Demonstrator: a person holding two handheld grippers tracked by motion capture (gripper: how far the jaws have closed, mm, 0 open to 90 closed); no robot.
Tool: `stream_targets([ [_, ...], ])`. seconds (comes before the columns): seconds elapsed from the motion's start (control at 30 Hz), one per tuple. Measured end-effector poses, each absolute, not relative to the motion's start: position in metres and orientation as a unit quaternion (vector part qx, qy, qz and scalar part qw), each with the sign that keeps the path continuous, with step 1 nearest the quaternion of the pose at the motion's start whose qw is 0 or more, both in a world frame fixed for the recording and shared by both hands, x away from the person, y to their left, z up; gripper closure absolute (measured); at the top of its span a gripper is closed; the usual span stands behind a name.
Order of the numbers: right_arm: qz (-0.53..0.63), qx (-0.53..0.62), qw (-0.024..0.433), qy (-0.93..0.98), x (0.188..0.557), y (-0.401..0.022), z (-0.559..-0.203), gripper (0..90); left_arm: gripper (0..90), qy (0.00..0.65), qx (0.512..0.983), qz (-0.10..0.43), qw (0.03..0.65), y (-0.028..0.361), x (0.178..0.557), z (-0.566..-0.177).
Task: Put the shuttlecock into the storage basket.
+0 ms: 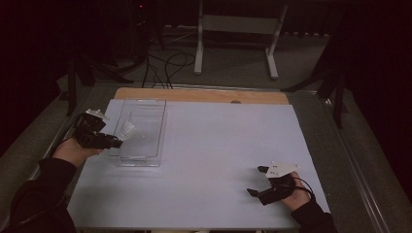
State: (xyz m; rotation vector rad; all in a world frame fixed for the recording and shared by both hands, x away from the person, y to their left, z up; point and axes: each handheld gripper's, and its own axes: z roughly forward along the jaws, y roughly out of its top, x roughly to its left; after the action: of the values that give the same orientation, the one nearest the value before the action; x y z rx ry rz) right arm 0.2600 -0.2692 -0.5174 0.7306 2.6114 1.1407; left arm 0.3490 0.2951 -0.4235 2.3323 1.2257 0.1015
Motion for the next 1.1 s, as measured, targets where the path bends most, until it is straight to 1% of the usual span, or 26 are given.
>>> stream_targets([
  [0.37, 0.386, 0.248, 0.099, 0.883, 0.260, -0.269, -0.517, 9.6, 65.7, 0.448, 0.870, 0.036, 0.204, 0.290, 0.354, -0.436],
  [0.8, 0.386, 0.248, 0.097, 0.883, 0.260, -0.269, -0.517, 9.6, 64.7, 0.450, 0.873, 0.050, 0.181, 0.285, 0.354, -0.437],
  [0.83, 0.386, 0.248, 0.096, 0.883, 0.260, -0.269, -0.518, 9.6, 61.3, 0.450, 0.873, 0.052, 0.178, 0.284, 0.354, -0.437],
  [0.87, 0.386, 0.248, 0.096, 0.883, 0.260, -0.269, -0.518, 9.6, 61.3, 0.451, 0.873, 0.055, 0.176, 0.283, 0.353, -0.436],
  [0.9, 0.386, 0.249, 0.094, 0.883, 0.260, -0.269, -0.518, 9.6, 54.2, 0.456, 0.870, 0.061, 0.176, 0.282, 0.353, -0.434],
  [0.93, 0.386, 0.249, 0.094, 0.883, 0.260, -0.269, -0.518, 9.6, 49.9, 0.456, 0.870, 0.061, 0.176, 0.282, 0.353, -0.434],
  [0.97, 0.386, 0.249, 0.094, 0.883, 0.260, -0.269, -0.518, 9.6, 47.0, 0.462, 0.866, 0.065, 0.179, 0.283, 0.353, -0.432],
  [1.0, 0.386, 0.249, 0.094, 0.883, 0.260, -0.269, -0.518, 9.6, 41.4, 0.462, 0.866, 0.065, 0.179, 0.283, 0.353, -0.432],
  [1.07, 0.387, 0.249, 0.094, 0.883, 0.260, -0.269, -0.517, 9.6, 35.6, 0.465, 0.865, 0.063, 0.178, 0.283, 0.353, -0.431],
  [1.1, 0.387, 0.249, 0.094, 0.883, 0.260, -0.269, -0.517, 9.6, 31.4, 0.468, 0.863, 0.062, 0.180, 0.283, 0.352, -0.431],
])
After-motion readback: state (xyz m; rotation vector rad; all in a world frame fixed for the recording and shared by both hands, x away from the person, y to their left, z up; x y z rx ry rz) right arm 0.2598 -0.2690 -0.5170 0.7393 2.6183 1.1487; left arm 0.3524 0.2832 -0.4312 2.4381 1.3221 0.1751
